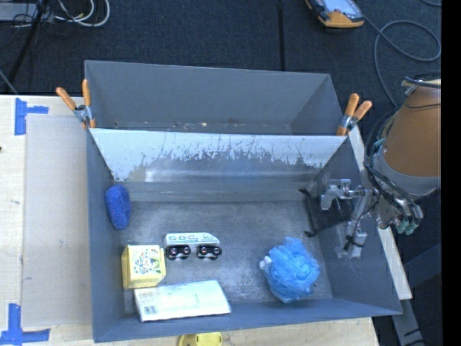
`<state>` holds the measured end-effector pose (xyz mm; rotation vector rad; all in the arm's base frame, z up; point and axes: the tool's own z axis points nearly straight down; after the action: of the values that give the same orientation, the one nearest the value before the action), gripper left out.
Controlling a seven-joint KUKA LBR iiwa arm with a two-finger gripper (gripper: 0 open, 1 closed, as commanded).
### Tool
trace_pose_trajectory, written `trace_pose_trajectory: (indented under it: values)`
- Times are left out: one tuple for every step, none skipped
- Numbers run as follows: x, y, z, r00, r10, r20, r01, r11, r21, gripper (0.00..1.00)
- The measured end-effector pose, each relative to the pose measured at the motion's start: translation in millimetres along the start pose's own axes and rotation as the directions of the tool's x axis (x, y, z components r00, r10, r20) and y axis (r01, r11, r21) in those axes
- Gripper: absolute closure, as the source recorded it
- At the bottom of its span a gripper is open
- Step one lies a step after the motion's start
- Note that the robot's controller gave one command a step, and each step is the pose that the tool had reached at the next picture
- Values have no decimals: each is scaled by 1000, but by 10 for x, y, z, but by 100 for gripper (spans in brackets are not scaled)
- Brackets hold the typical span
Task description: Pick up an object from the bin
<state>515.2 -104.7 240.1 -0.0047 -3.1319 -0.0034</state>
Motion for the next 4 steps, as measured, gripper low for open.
trace_pose_trajectory:
  values:
    - [-13, 5, -45, 1000, -3, 8, 3, 1000, 1, 0]
    - [-110, 121, 7, 998, -59, 10, 58, 998, 4, 0]
    - [-276, 438, 15, 984, -178, 9, 178, 984, 3, 0]
    - [-360, 1109, 832, 963, -271, 7, 271, 963, 3, 100]
